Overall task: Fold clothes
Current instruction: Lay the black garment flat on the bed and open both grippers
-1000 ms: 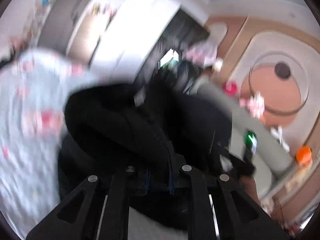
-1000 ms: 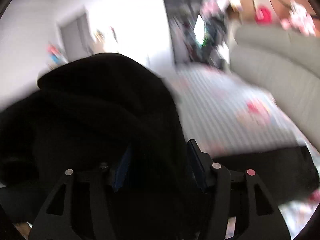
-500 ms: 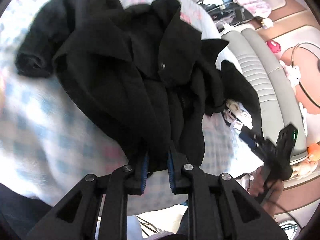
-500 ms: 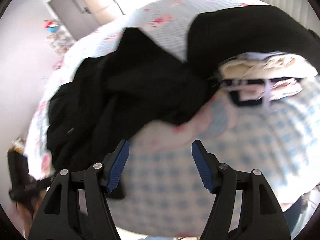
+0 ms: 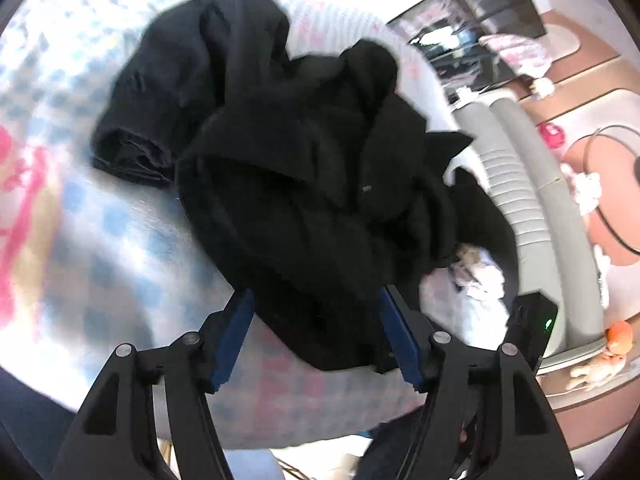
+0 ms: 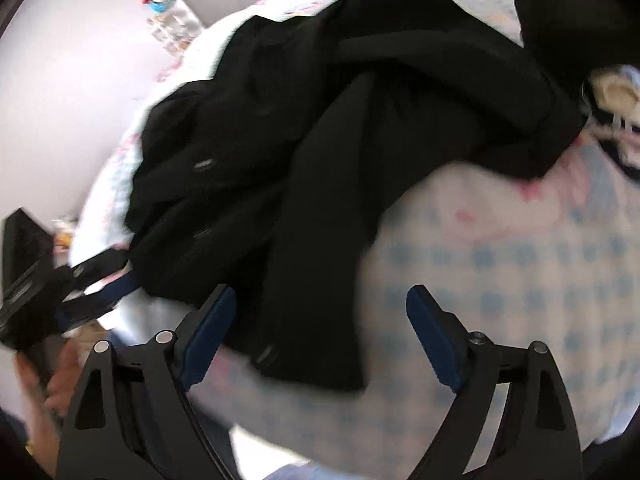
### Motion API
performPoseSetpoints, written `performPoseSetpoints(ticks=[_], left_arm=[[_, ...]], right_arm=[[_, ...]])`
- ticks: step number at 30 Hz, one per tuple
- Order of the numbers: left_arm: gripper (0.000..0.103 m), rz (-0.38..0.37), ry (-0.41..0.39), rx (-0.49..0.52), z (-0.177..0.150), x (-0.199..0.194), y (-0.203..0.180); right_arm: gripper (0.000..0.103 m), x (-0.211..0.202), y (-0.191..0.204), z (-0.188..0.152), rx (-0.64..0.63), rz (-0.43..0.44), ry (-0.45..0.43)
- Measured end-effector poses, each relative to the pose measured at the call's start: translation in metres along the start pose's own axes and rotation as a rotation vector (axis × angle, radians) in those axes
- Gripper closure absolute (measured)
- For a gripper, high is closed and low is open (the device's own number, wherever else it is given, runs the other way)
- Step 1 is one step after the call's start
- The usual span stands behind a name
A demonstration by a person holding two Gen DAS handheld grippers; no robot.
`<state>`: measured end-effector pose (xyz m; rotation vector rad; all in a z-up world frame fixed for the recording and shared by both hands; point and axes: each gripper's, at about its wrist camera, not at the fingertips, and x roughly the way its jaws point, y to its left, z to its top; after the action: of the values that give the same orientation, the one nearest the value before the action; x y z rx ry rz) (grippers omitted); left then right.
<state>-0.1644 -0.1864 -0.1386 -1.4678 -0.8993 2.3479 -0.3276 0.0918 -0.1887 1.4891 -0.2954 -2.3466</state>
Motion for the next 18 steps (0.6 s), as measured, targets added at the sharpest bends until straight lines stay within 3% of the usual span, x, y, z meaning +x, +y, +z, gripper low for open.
performPoseSetpoints(ticks=[1, 2, 4, 9, 10, 14, 16, 17, 18], left_arm=[[0.037, 0.04, -0.007, 0.006, 0.003, 0.004, -0.001], [0.039, 0.066, -0.021, 0.006, 0.007, 0.004, -0.004], [0.04, 0.104, -0.073, 0.013, 0.013, -0.008, -0.009], [0.038, 0.248, -0.156, 0.174, 0.025, -0.035, -0.03], [0.038, 0.251, -0.15, 0.209, 0.025, -0.034, -0.034], [0.038, 0.147, -0.067, 0.327, 0.026, -0.017, -0.052], [0.034, 0.157, -0.047, 0.409, 0.025, 0.002, -0.07], [0.032, 0.167, -0.036, 0.452, 0.024, 0.013, -0.079], [0.032, 0.184, -0.016, 0.476, 0.024, 0.024, -0.085]], right_arm=[[0.034, 0.007, -0.001, -0.001, 0.002, -0.005, 0.018], [0.071, 0.014, -0.001, -0.002, 0.004, -0.011, 0.036], [0.076, 0.027, -0.003, -0.003, 0.006, -0.024, 0.069], [0.084, -0.015, -0.017, -0.018, -0.085, -0.282, -0.047], [0.085, -0.025, -0.027, -0.02, -0.079, -0.33, -0.066], [0.084, -0.066, -0.061, -0.025, -0.053, -0.506, -0.136], [0.086, -0.085, -0.062, -0.027, -0.09, -0.612, -0.172], [0.086, -0.095, -0.062, -0.028, -0.089, -0.644, -0.196], [0.085, -0.101, -0.064, -0.03, -0.069, -0.582, -0.193]])
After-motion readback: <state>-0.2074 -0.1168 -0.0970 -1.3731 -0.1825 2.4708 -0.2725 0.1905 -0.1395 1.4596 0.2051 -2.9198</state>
